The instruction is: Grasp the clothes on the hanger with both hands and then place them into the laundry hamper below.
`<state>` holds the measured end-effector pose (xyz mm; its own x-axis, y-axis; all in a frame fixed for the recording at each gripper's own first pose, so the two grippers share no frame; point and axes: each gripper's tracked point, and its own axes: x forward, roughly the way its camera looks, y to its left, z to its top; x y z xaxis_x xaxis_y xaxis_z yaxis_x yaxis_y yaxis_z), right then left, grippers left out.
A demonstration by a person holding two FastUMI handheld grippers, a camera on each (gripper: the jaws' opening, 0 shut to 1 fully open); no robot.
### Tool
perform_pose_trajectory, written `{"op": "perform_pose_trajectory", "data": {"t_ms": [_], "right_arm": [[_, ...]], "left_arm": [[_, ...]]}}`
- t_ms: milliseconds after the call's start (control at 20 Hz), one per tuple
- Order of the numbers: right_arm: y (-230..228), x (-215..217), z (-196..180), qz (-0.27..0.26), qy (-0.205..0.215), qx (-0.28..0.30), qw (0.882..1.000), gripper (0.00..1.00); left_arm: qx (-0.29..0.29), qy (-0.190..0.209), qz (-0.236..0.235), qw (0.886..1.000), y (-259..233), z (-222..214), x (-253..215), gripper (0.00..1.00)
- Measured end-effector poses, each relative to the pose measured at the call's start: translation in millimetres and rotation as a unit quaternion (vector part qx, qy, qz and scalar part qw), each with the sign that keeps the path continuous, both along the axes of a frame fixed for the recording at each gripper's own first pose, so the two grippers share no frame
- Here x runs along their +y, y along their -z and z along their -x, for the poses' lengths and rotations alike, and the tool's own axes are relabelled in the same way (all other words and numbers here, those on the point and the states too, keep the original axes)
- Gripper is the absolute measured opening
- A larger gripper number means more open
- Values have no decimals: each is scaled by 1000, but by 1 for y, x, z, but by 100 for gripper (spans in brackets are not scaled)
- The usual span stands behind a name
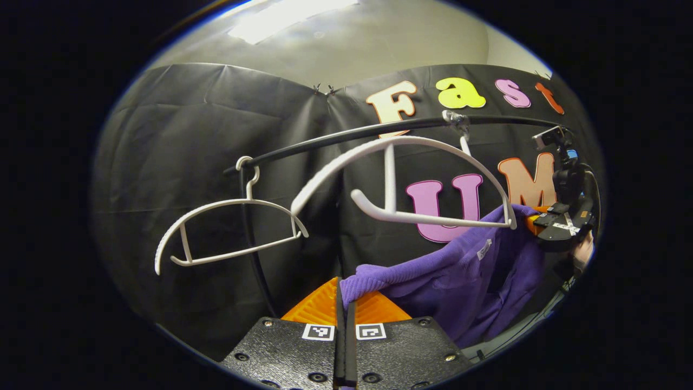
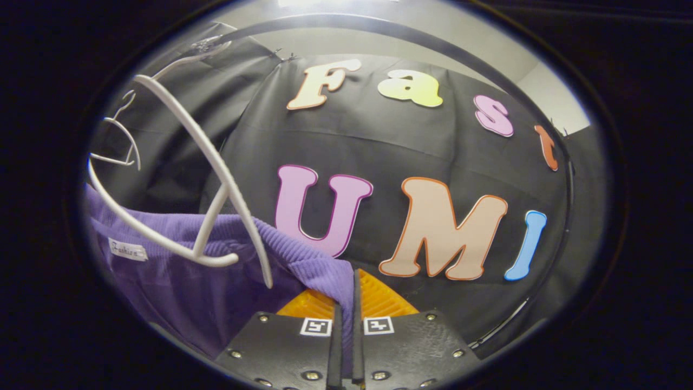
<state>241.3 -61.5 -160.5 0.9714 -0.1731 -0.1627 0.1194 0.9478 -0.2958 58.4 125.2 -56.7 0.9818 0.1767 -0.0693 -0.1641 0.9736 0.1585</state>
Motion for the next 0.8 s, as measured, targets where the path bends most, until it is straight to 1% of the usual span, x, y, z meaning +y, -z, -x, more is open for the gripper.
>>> {"op": "perform_pose_trajectory", "data": {"t_ms": [400,600,800], "right_arm": [[23,30,39,6,-36,30,999,7],[30,46,55,-10,-47,41,998,7],[36,51,67,-16,-52,48,997,7]], "left_arm": [[20,29,7,999,21,-4,-24,0],[24,50,13,998,25,-7,-40,0],[26,71,17,997,27,-9,-58,0]]}}
